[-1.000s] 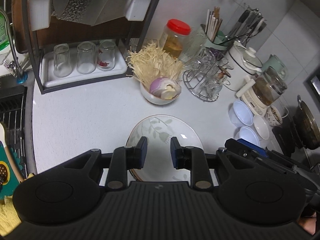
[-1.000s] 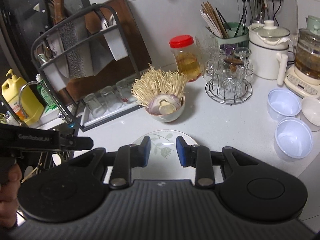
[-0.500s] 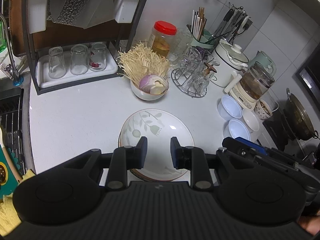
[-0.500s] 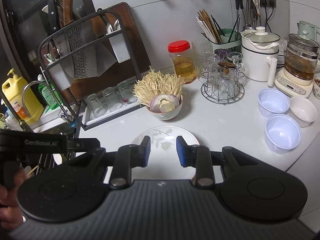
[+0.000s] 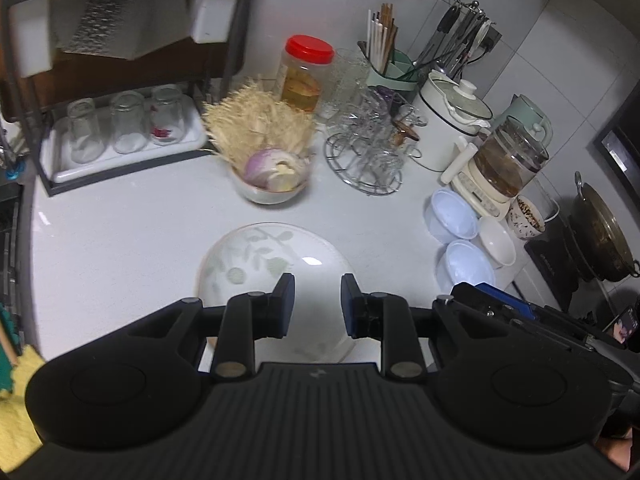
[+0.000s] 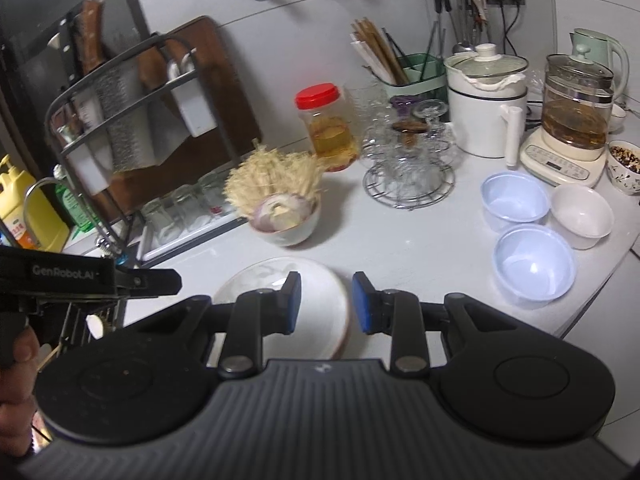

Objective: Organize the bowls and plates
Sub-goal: 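Move both grippers to the rim of a light blue plastic bowl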

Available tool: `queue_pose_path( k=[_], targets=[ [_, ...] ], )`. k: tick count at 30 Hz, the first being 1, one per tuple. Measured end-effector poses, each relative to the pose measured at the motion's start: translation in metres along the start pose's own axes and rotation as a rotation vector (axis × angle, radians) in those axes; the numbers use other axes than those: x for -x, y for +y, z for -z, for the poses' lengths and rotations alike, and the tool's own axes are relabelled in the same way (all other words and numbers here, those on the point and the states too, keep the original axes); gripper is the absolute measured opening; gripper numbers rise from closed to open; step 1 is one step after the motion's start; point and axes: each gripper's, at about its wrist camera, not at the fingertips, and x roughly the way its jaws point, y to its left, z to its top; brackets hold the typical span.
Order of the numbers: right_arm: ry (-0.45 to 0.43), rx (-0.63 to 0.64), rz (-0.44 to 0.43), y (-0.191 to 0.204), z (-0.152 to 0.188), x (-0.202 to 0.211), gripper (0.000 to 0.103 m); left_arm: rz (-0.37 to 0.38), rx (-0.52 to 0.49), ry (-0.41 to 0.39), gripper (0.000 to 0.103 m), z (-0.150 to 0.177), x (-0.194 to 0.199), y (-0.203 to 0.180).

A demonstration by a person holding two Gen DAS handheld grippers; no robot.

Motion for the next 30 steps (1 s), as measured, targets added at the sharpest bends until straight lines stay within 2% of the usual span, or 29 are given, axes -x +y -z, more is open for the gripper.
queue_pose_path(
  k=[9, 17, 18, 20, 22, 30],
  targets=[
    [-0.019, -0.030, 0.045, -0.074, -0.025, -0.012, 0.032, 0.011, -0.006, 0.045, 0.028, -0.018, -0.059, -0.064],
    [-0.008, -0.111, 0.101, -0.152, -0.040, -0.024, 0.032, 0.035, -0.040, 0.113, 0.028, -0.027, -0.118, -0.116],
    [-0.007, -0.122, 0.107, -0.161, -0.040, -0.025, 0.036, 0.035, -0.048, 0.123, 0.031, -0.028, -0.126, -0.123],
    [-0.007, -0.143, 0.113, -0.178, -0.041, -0.028, 0.054, 0.040, -0.063, 0.144, 0.036, -0.029, -0.141, -0.135],
    [-0.001, -0.155, 0.104, -0.193, -0.040, -0.030, 0.054, 0.044, -0.081, 0.161, 0.044, -0.029, -0.157, -0.147],
    [0.068, -0.195, 0.111, -0.246, -0.037, -0.052, 0.054, 0.075, -0.074, 0.236, 0.045, -0.029, -0.222, -0.179]
  ],
)
